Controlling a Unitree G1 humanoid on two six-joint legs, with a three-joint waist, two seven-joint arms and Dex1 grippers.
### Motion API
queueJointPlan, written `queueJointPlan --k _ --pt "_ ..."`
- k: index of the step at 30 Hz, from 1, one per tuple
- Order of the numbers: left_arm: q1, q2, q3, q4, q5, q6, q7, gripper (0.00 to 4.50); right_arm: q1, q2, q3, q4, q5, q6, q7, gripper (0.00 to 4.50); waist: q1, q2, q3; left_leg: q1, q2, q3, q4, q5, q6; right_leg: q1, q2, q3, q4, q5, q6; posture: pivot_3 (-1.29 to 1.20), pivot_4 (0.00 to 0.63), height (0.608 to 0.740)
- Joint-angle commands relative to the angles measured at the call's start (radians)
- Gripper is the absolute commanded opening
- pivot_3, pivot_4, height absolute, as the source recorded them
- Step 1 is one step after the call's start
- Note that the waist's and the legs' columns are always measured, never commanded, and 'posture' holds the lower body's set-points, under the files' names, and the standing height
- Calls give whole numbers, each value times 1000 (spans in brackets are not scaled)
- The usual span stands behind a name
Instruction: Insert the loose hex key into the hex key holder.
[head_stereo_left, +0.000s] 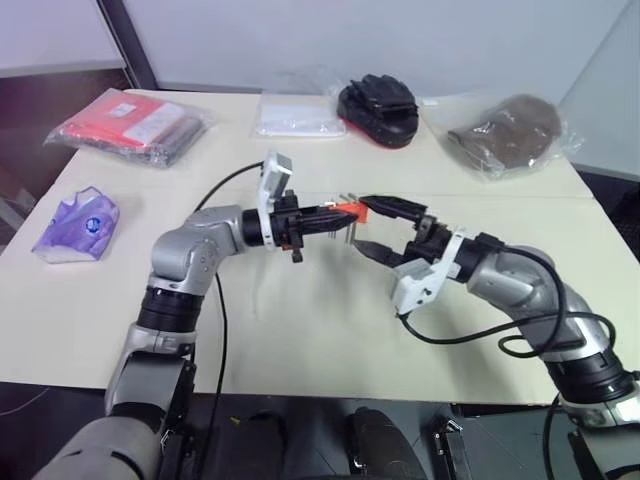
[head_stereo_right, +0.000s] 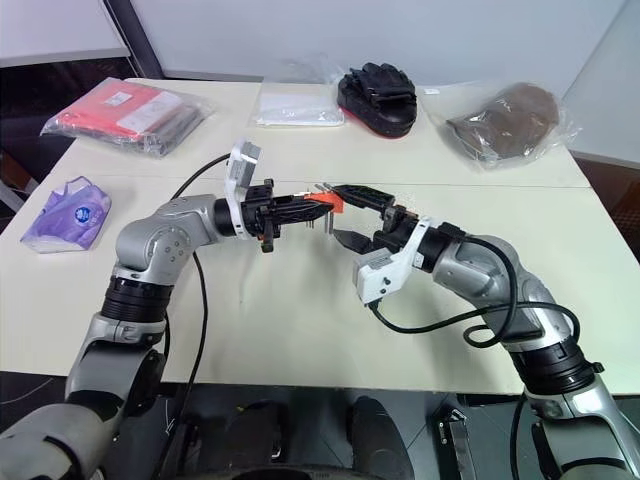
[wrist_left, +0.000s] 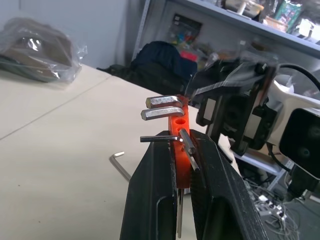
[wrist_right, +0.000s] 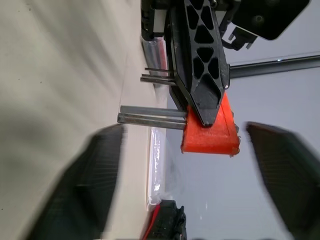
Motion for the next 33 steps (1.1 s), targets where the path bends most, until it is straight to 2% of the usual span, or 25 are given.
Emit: queueJointPlan --k 1,11,14,21,25,27,30,33 --pt "-17 -2 19 -15 -8 -24 2 0 -10 -6 -9 -35 3 -10 0 3914 0 0 0 0 0 0 0 0 0 0 0 0 0 0 0 0 150 740" --pt "19 22 -7 -34 38 -70 2 0 76 -40 -97 -58 41 86 17 3914 3 0 0 0 0 0 0 0 0 0 0 0 0 0 0 0 150 740" --pt "29 24 -2 -44 50 -97 12 0 144 -12 -143 -94 114 237 47 3914 3 0 0 0 0 0 0 0 0 0 0 0 0 0 0 0 150 740" --pt "31 -10 28 -49 74 -204 80 0 235 143 -214 -241 325 862 116 3914 3 0 0 0 0 -1 1 0 0 1 0 0 1 0 0 0 150 740" --pt "32 -40 45 -63 70 -236 136 0 93 367 -293 -320 453 1460 4 3914 -3 1 0 1 1 -1 1 0 0 0 1 0 3 0 0 0 150 740" --pt "37 -43 40 -69 74 -239 144 0 11 430 -325 -325 459 1669 -54 3914 0 2 -1 1 1 -1 1 0 0 -1 1 1 6 0 0 0 150 740" --pt "41 -49 35 -82 74 -234 157 0 -106 484 -380 -288 445 1924 -136 3914 6 2 -1 0 0 -1 1 0 0 -2 1 1 6 0 0 0 150 740" --pt "45 -51 30 -96 71 -228 168 0 -193 534 -439 -263 435 2076 -198 3914 5 2 -1 -1 0 -1 1 0 0 -3 0 0 6 0 0 0 150 740"
